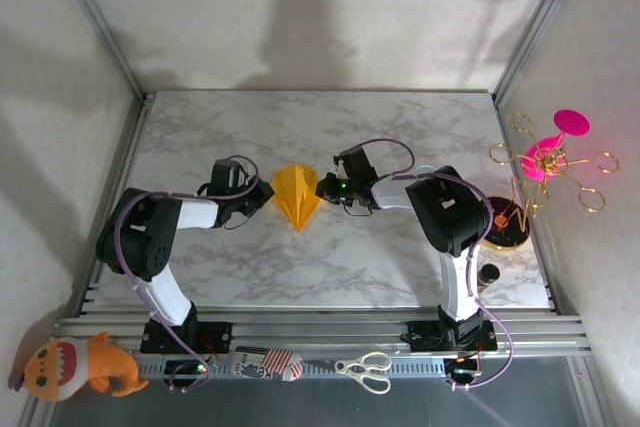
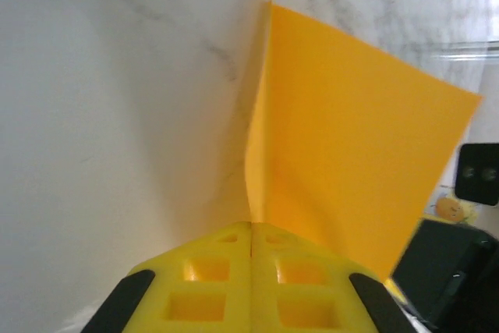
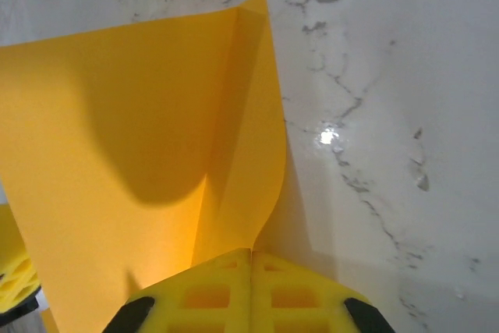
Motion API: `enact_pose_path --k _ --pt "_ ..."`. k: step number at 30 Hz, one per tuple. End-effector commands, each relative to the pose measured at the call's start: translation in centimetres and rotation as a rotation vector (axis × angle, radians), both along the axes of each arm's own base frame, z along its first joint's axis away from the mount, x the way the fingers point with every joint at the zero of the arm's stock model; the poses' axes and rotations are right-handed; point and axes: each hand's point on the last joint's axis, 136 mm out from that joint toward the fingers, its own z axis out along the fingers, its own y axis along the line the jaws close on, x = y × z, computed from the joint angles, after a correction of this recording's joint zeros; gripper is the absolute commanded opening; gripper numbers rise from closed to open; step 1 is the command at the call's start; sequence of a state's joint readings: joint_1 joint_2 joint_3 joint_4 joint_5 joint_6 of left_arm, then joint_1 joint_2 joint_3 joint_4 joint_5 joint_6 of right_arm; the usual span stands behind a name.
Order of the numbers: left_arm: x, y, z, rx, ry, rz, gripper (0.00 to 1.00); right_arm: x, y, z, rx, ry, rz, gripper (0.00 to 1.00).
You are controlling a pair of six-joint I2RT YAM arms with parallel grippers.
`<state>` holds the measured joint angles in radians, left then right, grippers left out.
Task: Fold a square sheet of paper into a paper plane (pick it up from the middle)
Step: Move the paper plane to the top-center of the table.
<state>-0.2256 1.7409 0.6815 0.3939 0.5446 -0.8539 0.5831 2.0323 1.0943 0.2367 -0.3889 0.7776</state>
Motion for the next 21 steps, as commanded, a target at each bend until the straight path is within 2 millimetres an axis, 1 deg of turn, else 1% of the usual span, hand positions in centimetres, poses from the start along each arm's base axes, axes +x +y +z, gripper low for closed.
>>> enact_pose_path --k 1,6,11,15,19,21 --pt "-0.5 0.7 -0.5 0.005 0.003 0.044 0.0 0.1 0.0 1.0 0.019 -0.019 -0.016 0.04" --pt "-0.9 1.1 -0.7 -0.008 0.003 0.074 0.0 -0.3 -0.2 0.5 0.016 -0.005 -0.018 0.04" --pt "-0.7 1.1 -0.3 -0.008 -0.009 0.075 0.0 -0.6 -0.2 -0.1 0.019 0.012 -0.02 0.04" --pt "-0.3 0.7 0.5 0.002 -0.019 0.043 0.09 -0.8 0.3 -0.1 0.032 0.02 0.007 0.04" --pt "0.0 0.3 1.9 0.037 -0.04 0.007 0.2 -0.8 0.9 0.1 0.027 0.016 0.042 0.05" --pt "-0.3 0.3 2.2 0.062 -0.032 -0.013 0.24 -0.8 1.2 0.2 0.025 0.012 0.056 0.05"
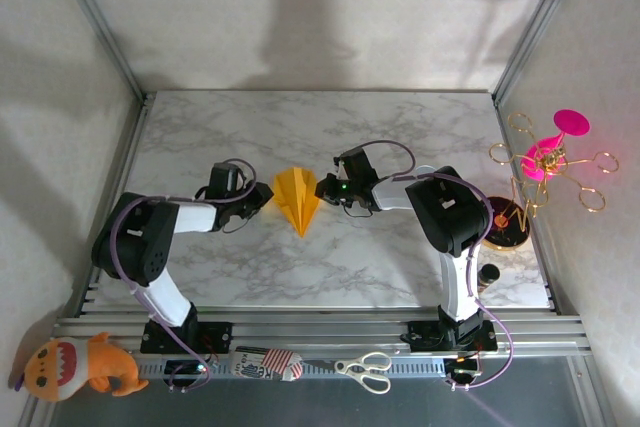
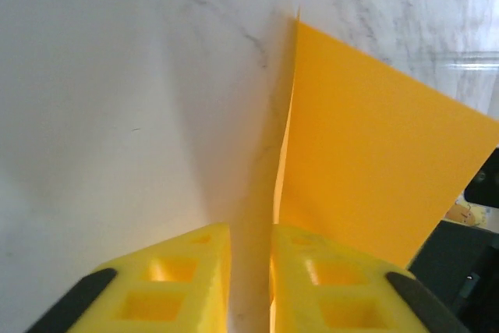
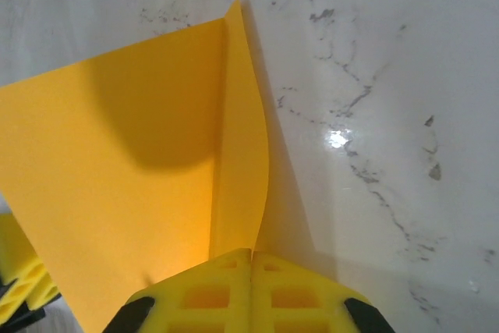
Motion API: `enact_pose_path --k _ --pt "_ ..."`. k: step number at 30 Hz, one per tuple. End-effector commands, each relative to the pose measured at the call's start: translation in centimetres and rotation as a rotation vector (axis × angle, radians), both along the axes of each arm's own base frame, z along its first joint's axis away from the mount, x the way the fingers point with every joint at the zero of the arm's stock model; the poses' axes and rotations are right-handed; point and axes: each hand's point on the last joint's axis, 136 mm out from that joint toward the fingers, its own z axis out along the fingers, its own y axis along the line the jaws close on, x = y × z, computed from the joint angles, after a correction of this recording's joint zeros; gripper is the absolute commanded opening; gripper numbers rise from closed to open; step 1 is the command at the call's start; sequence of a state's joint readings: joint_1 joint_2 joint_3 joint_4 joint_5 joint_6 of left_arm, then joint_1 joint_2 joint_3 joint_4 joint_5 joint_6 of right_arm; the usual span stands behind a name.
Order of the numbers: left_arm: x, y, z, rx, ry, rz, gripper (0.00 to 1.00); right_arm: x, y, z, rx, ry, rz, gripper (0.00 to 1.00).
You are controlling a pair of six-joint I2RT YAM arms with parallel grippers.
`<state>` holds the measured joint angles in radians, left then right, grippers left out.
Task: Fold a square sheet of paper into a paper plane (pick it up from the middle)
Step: Move the paper plane to the top-center of the table.
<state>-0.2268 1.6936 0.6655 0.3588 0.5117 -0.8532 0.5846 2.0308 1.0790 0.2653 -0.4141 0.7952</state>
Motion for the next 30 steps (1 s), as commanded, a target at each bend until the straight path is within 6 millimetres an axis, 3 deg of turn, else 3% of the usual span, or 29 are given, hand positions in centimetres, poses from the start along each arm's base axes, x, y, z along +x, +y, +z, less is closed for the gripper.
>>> enact_pose_path --k 1,5,10,14,23,30 --pt "0.0 -0.2 2.1 0.044 -0.033 -0.039 0.25 -0.4 0.9 0.2 -0.005 0.0 0.051 0.05" --pt "-0.8 -0.3 3.0 0.065 -0.038 -0.053 0.29 -0.3 1.1 0.6 -0.007 -0.008 0.057 0.06" --pt "-2.0 -2.7 4.1 0.061 -0.051 -0.113 0.31 -0.3 1.2 0.6 -0.013 -0.005 0.059 0.06" --pt "-2.4 -4.1 3.1 0.09 -0.029 -0.146 0.31 -0.3 1.1 0.3 -0.017 -0.001 0.057 0.06" --pt "-1.8 -5.0 1.4 0.132 -0.004 -0.175 0.36 -0.3 1.2 0.1 -0.017 0.003 0.058 0.06" --pt "-2.0 -6.2 0.9 0.112 0.009 -0.225 0.26 -0.3 1.2 0.1 -0.017 0.004 0.058 0.06"
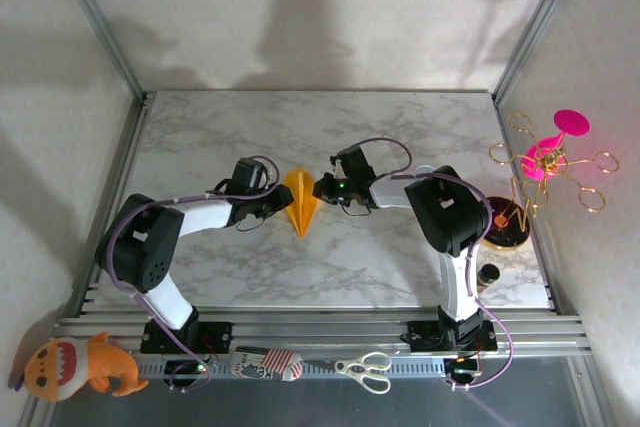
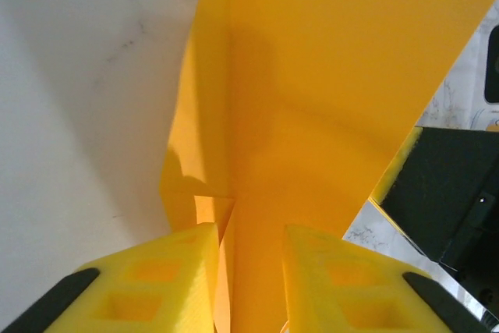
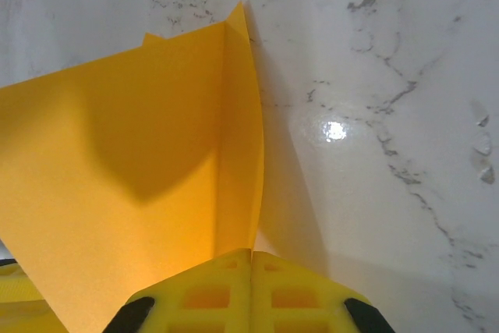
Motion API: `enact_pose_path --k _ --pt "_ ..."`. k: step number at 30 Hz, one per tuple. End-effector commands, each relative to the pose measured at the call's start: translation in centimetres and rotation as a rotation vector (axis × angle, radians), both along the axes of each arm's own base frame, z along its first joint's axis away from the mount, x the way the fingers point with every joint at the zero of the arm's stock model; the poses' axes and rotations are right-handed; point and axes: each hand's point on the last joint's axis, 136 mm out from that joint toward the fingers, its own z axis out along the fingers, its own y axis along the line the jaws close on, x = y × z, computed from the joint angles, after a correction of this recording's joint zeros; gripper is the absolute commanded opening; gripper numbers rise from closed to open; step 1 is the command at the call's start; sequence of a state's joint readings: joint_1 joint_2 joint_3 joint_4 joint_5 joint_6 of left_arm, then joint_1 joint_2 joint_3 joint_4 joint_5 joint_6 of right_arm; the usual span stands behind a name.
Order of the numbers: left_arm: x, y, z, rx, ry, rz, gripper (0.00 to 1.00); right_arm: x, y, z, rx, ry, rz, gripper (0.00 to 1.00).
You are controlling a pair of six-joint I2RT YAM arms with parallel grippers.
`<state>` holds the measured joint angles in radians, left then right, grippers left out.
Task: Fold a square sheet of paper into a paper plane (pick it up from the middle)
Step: Move the paper plane to the top-center of the table.
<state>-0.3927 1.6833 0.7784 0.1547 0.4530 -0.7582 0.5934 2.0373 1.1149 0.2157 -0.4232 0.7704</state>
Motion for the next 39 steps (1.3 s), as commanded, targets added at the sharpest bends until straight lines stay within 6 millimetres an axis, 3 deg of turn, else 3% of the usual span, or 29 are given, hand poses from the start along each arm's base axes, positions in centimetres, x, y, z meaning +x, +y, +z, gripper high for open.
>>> enact_pose_path --k 1,29,39 --pt "-0.1 -0.9 0.2 -0.003 -0.001 -0.042 0.26 -0.2 0.6 -0.2 -0.006 0.002 0.026 0.05" --pt "-3.5 -3.8 0.2 -0.006 0.049 -0.084 0.34 0.0 0.5 -0.2 -0.011 0.003 0.015 0.05" --pt "-2.8 -3.6 -0.1 0.097 0.029 -0.089 0.34 0.1 0.7 0.1 -0.004 0.002 0.018 0.05"
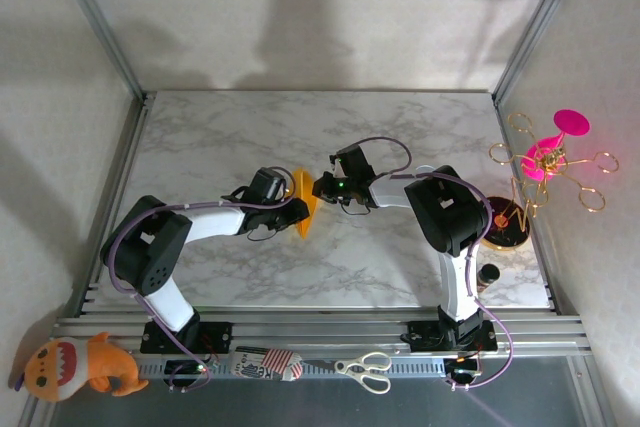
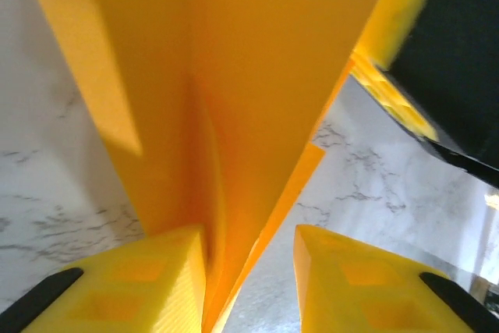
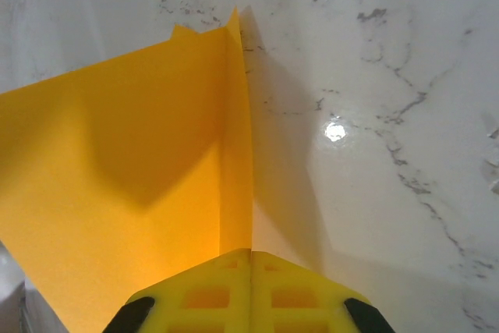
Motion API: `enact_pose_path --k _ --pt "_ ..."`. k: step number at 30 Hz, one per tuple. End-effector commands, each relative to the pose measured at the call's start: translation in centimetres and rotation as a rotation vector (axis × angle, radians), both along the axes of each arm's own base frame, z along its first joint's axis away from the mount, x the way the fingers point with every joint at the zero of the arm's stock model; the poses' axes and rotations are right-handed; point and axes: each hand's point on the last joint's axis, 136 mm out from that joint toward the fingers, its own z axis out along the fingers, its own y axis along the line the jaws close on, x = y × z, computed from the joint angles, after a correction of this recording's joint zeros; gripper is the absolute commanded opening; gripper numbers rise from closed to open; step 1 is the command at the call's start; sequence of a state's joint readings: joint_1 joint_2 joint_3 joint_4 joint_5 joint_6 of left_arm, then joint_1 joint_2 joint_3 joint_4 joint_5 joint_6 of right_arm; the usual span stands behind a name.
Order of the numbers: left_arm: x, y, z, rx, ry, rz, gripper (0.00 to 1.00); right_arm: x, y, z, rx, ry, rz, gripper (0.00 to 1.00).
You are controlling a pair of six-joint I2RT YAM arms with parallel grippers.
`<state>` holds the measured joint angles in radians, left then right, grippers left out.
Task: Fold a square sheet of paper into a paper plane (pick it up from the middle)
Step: Move the paper plane to the top-center of the table.
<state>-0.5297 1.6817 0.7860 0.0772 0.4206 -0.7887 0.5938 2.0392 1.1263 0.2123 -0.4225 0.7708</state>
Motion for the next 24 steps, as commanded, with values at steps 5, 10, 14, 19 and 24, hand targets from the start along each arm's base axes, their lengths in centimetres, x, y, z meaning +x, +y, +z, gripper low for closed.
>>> enact_pose_path --k 5,10,14,19,24 --pt "1.4 -0.2 0.8 0.094 -0.054 -0.02 0.37 -0.2 0.5 0.4 -0.001 0.004 0.021 0.05" --pt "1.6 -0.3 0.1 0.136 -0.042 -0.043 0.42 -0.2 0.6 0.3 -0.003 0.007 0.025 0.05" --pt "1.8 -0.1 -0.5 0.204 -0.035 -0.054 0.42 -0.3 0.6 0.2 -0.003 0.011 0.025 0.05" --pt "1.9 -0.3 -0.7 0.253 -0.04 -0.074 0.42 -0.3 0.5 0.1 -0.005 0.013 0.023 0.05" --pt "2.1 0.0 -1.1 0.34 -0.042 -0.082 0.43 -0.4 0.6 0.1 -0.007 0.012 0.028 0.05"
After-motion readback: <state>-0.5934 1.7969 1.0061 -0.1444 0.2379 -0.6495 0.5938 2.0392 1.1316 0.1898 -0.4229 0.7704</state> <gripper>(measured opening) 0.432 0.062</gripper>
